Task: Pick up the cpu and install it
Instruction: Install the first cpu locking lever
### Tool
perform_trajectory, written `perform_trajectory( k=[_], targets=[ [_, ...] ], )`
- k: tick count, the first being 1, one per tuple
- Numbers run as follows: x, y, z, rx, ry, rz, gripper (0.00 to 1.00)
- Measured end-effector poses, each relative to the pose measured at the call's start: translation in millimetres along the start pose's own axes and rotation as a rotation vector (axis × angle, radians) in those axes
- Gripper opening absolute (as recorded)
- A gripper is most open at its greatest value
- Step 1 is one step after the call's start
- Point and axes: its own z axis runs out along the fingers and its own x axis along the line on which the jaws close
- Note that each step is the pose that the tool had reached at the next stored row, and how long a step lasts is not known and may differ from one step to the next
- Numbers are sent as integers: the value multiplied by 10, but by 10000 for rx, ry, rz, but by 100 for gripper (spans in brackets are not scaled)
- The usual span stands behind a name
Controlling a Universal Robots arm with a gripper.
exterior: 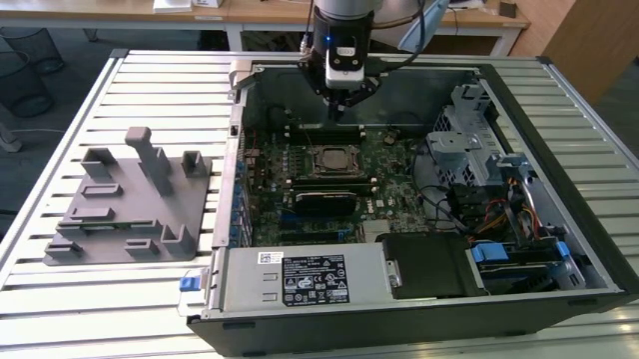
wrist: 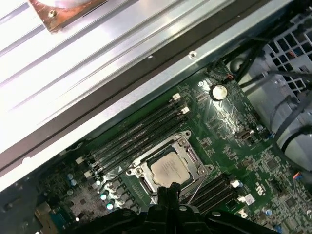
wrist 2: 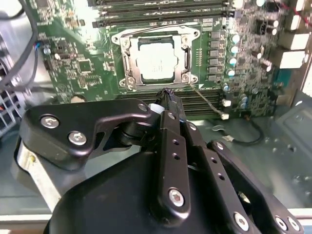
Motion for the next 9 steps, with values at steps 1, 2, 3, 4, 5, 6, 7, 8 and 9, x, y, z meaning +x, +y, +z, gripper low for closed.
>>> perform_trajectory(
  k=[1, 2, 3, 4, 5, 6, 7, 8, 9],
  targets=[
    [0, 0, 1, -2, 4, -181, 11],
    [0, 0, 2, -5, 9, -360, 11],
    [0, 0, 2, -8, 14, -557, 11],
    [0, 0, 3, -10, 18, -737, 11],
    [0, 0, 4, -13, 23, -915, 11],
    [0, 0, 4, -15, 28, -1097, 11],
    [0, 0, 5, -17, 32, -1270, 11],
    [0, 0, 6, -20, 37, -1467, 11],
    [0, 0, 7, -22, 41, -1646, 11]
  ],
)
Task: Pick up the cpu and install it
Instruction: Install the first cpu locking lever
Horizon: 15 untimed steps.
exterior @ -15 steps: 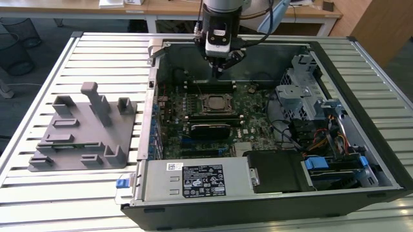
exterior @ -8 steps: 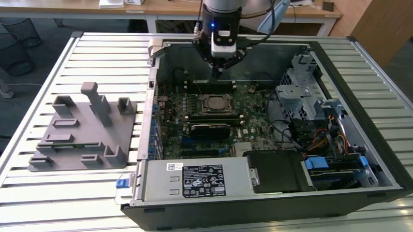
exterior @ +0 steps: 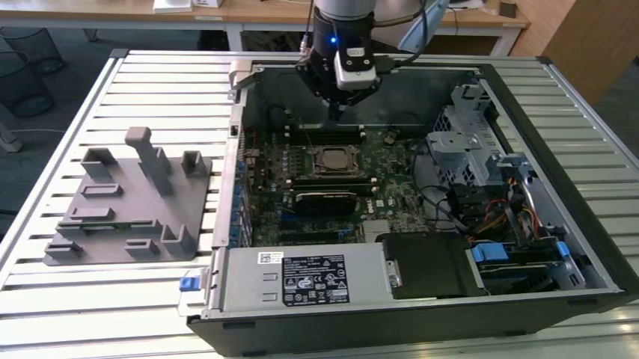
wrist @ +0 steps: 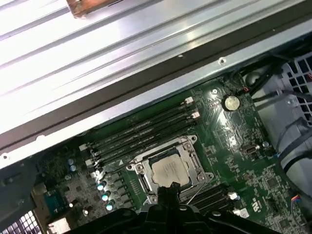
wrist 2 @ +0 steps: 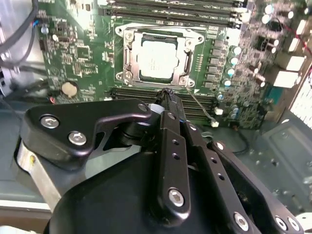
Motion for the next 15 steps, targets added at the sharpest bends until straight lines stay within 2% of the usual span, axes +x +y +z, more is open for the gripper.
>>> perform_trajectory(
  k=[15],
  targets=[
    [0, 0, 10, -35, 69, -2706, 11]
  ],
)
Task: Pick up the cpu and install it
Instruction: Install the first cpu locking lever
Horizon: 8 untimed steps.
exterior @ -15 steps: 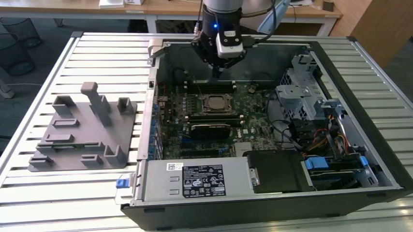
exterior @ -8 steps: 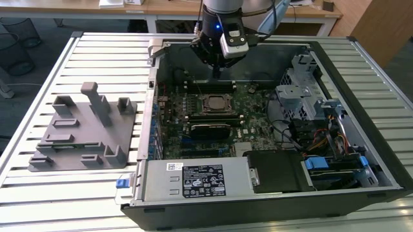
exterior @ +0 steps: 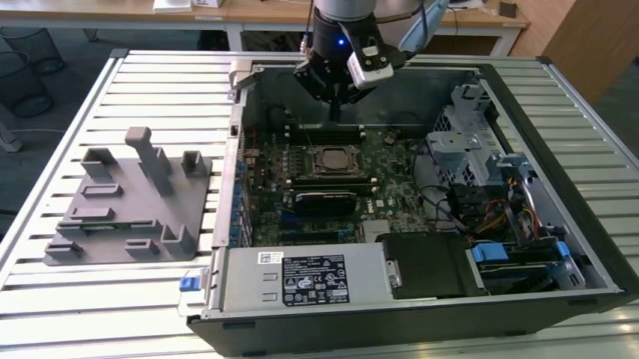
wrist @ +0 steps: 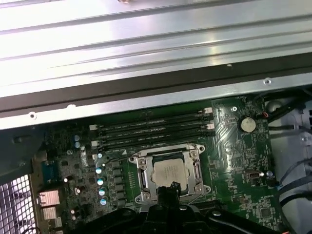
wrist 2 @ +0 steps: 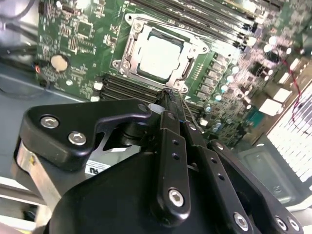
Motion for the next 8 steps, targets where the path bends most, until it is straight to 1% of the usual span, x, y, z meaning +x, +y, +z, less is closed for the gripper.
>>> perform_trajectory(
  k=[8],
  targets=[
    [0, 0, 5, -18, 37, -1444, 11]
  ],
)
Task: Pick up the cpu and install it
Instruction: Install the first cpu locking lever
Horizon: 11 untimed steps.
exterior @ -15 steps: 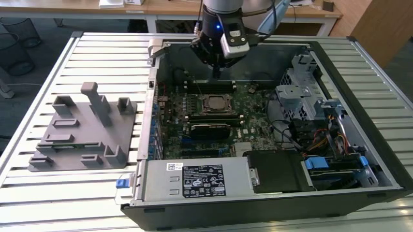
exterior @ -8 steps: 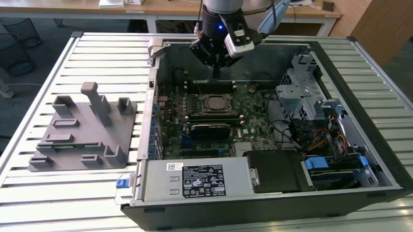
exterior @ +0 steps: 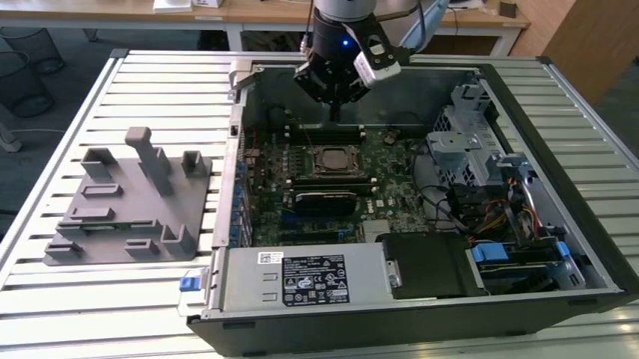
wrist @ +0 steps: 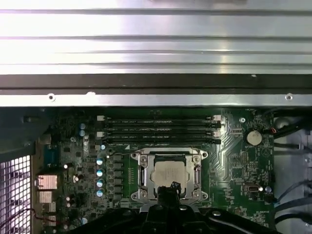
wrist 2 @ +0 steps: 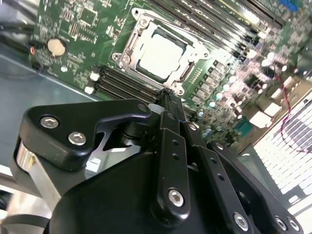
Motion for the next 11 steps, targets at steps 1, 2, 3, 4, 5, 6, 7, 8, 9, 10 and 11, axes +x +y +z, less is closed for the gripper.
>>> perform_trajectory(
  k=[1, 2, 3, 4, 5, 6, 7, 8, 9, 10, 11],
  targets=[
    [0, 0, 1, -2, 5, -178, 11],
    [0, 0, 2, -5, 9, -350, 11],
    [7, -1, 4, -7, 10, -456, 11],
    [22, -1, 6, -7, 12, -491, 11],
    [48, -1, 7, -6, 10, -496, 11],
    [74, -1, 8, -8, -1, -496, 11],
    [107, -2, 10, -8, -20, -496, 11],
    [145, -2, 12, -8, -40, -497, 11],
    [181, -2, 15, -9, -49, -497, 11],
    [213, 0, 19, -10, -50, -496, 11],
    [241, 1, 23, -10, -51, -496, 11]
  ],
)
